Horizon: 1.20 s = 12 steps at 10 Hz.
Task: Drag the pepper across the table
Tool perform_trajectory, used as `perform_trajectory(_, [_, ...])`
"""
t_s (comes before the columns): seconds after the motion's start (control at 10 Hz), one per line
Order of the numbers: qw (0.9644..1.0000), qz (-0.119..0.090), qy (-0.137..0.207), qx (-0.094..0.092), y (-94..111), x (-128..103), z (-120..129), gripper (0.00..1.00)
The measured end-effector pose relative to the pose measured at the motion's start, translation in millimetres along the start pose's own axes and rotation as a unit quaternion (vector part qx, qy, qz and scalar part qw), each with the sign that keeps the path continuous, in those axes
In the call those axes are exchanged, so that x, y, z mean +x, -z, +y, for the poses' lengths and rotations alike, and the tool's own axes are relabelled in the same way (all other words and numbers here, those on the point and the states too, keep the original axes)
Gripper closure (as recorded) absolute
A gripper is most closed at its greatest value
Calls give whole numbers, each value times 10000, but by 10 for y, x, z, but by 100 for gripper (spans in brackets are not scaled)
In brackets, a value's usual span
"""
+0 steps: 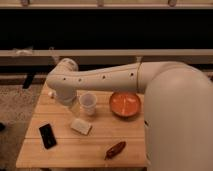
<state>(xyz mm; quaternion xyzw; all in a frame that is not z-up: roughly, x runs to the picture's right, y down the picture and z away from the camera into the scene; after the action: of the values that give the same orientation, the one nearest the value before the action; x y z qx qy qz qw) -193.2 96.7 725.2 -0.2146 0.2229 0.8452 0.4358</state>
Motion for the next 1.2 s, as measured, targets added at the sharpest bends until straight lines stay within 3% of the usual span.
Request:
perform_trajectory(1.1, [10000, -13, -6, -1, 4, -11, 10, 20])
perform_trajectory(1.2, [10000, -37, -40, 62, -12, -37, -7, 20])
